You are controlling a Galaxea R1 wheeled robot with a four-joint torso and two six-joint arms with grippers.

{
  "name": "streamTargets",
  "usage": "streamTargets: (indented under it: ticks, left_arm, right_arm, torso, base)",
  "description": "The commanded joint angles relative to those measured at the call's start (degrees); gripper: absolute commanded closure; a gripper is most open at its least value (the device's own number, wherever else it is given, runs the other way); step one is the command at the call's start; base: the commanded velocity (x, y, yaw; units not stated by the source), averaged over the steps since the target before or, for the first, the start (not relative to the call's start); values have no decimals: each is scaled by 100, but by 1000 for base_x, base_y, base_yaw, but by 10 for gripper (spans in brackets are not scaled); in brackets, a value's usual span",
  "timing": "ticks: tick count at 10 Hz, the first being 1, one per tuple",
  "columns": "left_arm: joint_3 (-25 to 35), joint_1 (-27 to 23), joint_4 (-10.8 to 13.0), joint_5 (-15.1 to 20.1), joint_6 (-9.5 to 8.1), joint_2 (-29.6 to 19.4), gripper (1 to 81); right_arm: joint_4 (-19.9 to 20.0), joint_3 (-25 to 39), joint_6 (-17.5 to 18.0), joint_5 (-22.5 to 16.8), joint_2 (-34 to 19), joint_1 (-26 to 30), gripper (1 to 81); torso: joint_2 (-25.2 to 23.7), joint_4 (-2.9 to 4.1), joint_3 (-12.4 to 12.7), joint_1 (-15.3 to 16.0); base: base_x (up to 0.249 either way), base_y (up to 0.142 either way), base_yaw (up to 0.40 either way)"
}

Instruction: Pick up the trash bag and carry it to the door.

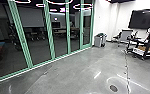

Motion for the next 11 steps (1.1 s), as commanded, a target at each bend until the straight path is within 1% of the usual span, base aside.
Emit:
streamTargets:
  ticks: [1,11]
  left_arm:
    - [-23,-398,26,373,34,3,811]
    - [-23,-398,9,372,26,-23,811]
  right_arm:
    - [-58,36,-56,-287,29,284,10]
    - [-58,36,-56,-287,29,266,10]
  torso:
    - [0,0,0,0]
    - [0,0,0,0]
  base:
    - [0,0,-117]
    - [0,0,-9]
